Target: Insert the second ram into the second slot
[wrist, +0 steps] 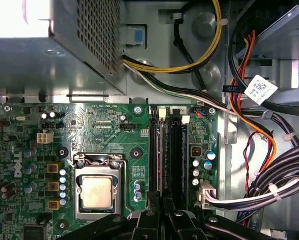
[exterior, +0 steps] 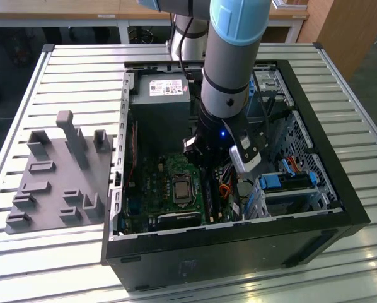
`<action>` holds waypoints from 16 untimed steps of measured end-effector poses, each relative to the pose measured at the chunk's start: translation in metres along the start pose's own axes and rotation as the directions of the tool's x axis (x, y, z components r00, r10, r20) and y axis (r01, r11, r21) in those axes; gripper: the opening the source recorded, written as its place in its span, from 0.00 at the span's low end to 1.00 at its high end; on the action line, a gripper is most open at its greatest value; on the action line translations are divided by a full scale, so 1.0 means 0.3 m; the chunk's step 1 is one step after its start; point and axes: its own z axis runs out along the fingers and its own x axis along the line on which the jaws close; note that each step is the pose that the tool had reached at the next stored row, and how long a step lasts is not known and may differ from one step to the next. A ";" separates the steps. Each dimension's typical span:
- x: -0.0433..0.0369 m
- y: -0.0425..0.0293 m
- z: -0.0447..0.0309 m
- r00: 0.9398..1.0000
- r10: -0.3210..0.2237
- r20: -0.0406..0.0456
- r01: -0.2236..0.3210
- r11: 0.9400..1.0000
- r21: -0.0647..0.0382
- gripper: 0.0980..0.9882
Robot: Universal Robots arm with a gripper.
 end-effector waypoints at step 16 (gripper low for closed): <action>-0.007 0.000 0.006 1.000 -0.004 0.000 0.004 1.000 0.000 0.04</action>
